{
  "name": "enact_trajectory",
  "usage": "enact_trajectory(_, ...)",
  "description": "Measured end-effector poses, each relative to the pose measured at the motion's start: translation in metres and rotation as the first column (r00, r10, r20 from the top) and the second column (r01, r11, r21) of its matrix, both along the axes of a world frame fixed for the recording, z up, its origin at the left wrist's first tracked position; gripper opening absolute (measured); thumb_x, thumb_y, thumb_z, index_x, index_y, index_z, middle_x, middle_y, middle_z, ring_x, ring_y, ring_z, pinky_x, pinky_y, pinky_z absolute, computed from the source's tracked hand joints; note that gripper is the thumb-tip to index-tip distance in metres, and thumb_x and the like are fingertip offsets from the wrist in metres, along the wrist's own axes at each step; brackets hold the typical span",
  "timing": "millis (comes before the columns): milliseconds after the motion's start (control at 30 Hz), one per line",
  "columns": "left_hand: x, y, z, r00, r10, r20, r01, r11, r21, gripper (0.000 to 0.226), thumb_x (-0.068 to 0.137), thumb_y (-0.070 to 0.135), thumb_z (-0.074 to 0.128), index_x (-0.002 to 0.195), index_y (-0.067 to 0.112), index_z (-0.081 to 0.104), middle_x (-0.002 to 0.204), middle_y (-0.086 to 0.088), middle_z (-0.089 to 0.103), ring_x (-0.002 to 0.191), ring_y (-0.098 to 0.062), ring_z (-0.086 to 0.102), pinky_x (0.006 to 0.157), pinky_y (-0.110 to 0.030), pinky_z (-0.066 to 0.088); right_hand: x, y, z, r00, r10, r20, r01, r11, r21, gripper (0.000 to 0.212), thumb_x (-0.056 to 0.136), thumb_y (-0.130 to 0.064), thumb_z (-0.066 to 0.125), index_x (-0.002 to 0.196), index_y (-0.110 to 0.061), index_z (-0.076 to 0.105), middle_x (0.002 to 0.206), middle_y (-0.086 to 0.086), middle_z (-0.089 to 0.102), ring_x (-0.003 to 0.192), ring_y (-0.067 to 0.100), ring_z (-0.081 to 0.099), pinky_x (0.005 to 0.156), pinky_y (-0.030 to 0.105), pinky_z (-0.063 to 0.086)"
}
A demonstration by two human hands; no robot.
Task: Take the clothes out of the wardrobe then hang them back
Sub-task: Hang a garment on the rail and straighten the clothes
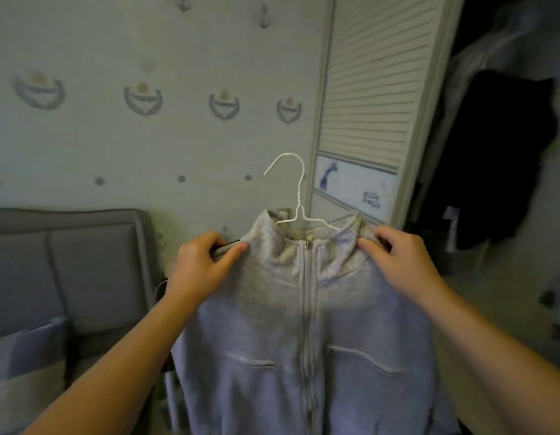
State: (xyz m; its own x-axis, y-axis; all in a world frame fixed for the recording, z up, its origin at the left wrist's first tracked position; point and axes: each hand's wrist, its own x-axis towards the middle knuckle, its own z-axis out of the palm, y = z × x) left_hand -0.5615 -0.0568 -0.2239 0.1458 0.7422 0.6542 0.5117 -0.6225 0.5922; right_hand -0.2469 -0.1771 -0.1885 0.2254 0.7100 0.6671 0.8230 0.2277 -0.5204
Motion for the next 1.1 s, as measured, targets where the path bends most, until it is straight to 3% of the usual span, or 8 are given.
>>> enact_trajectory(167, 0.110, 0.085, 0.037, 0.967, -0.252, 0.032, 0.251, 0.968, 0.025, 0.040, 0.083, 0.052, 0.070, 0.065, 0.021, 0.053, 0.061, 0.005, 0.054, 0.060, -0.009, 0.051, 0.053, -0.027, 0.034, 0.060, -0.001, 0.045, 0.957, -0.286, 0.050, 0.286, 0.958, 0.020, 0.030, 0.089, -0.037, 0.065, 0.070, -0.016, 0.056, 0.058, 0.001, 0.051, 0.057, 0.018, 0.051, 0.058, 0.046, 0.045)
enact_trajectory(233, 0.157, 0.107, 0.056, 0.939, -0.339, 0.061, 0.338, 0.941, 0.019, 0.040, 0.083, 0.048, 0.072, 0.065, 0.017, 0.053, 0.060, 0.004, 0.055, 0.059, -0.008, 0.051, 0.053, -0.026, 0.035, 0.078, -0.007, 0.063, 0.922, -0.386, 0.029, 0.385, 0.922, 0.027, 0.028, 0.089, -0.038, 0.066, 0.071, -0.019, 0.058, 0.059, -0.003, 0.053, 0.057, 0.015, 0.050, 0.059, 0.044, 0.046)
enact_trajectory(367, 0.246, 0.129, 0.093, 0.863, -0.490, 0.118, 0.488, 0.871, 0.048, 0.042, 0.083, 0.047, 0.072, 0.064, 0.016, 0.052, 0.059, 0.003, 0.055, 0.059, -0.007, 0.053, 0.056, -0.029, 0.038, 0.113, -0.018, 0.103, 0.815, -0.575, 0.071, 0.570, 0.818, 0.077, 0.028, 0.088, -0.039, 0.067, 0.068, -0.021, 0.057, 0.056, -0.007, 0.051, 0.056, 0.010, 0.048, 0.060, 0.041, 0.046)
enact_trajectory(467, 0.307, 0.135, 0.121, 0.819, -0.561, 0.121, 0.557, 0.828, 0.065, 0.045, 0.084, 0.051, 0.070, 0.063, 0.016, 0.050, 0.060, 0.003, 0.055, 0.062, -0.010, 0.053, 0.057, -0.030, 0.037, 0.142, -0.033, 0.132, 0.707, -0.689, 0.157, 0.680, 0.724, 0.113, 0.033, 0.088, -0.043, 0.066, 0.067, -0.020, 0.054, 0.057, -0.004, 0.051, 0.059, 0.019, 0.052, 0.059, 0.043, 0.046)
enact_trajectory(600, 0.386, 0.130, 0.158, 0.736, -0.663, 0.138, 0.655, 0.749, 0.103, 0.048, 0.086, 0.055, 0.066, 0.067, 0.013, 0.052, 0.063, -0.003, 0.059, 0.065, -0.017, 0.057, 0.061, -0.036, 0.043, 0.181, -0.055, 0.169, 0.595, -0.774, 0.216, 0.755, 0.630, 0.180, 0.041, 0.090, -0.045, 0.063, 0.067, -0.013, 0.055, 0.059, 0.002, 0.055, 0.060, 0.022, 0.055, 0.059, 0.045, 0.045)
enact_trajectory(733, 0.462, 0.118, 0.193, 0.677, -0.720, 0.149, 0.707, 0.694, 0.141, 0.046, 0.089, 0.054, 0.063, 0.070, 0.013, 0.050, 0.066, -0.002, 0.059, 0.067, -0.014, 0.056, 0.056, -0.032, 0.037, 0.222, -0.074, 0.206, 0.515, -0.823, 0.240, 0.789, 0.565, 0.243, 0.038, 0.090, -0.041, 0.064, 0.065, -0.014, 0.053, 0.060, 0.002, 0.054, 0.062, 0.024, 0.053, 0.060, 0.047, 0.046)
enact_trajectory(867, 0.535, 0.104, 0.230, 0.596, -0.780, 0.190, 0.763, 0.624, 0.168, 0.046, 0.091, 0.052, 0.060, 0.075, 0.009, 0.049, 0.069, -0.005, 0.058, 0.068, -0.015, 0.055, 0.056, -0.030, 0.037, 0.260, -0.092, 0.244, 0.409, -0.872, 0.269, 0.829, 0.478, 0.290, 0.037, 0.088, -0.046, 0.063, 0.065, -0.021, 0.051, 0.062, -0.006, 0.052, 0.066, 0.023, 0.055, 0.063, 0.044, 0.049)
enact_trajectory(1100, 0.646, 0.082, 0.284, 0.488, -0.837, 0.247, 0.815, 0.538, 0.215, 0.044, 0.096, 0.050, 0.054, 0.084, 0.008, 0.051, 0.077, -0.004, 0.060, 0.072, -0.015, 0.055, 0.059, -0.030, 0.039, 0.319, -0.108, 0.302, 0.243, -0.912, 0.332, 0.857, 0.362, 0.367, 0.038, 0.089, -0.050, 0.060, 0.074, -0.016, 0.059, 0.067, -0.002, 0.057, 0.069, 0.023, 0.055, 0.060, 0.038, 0.043)
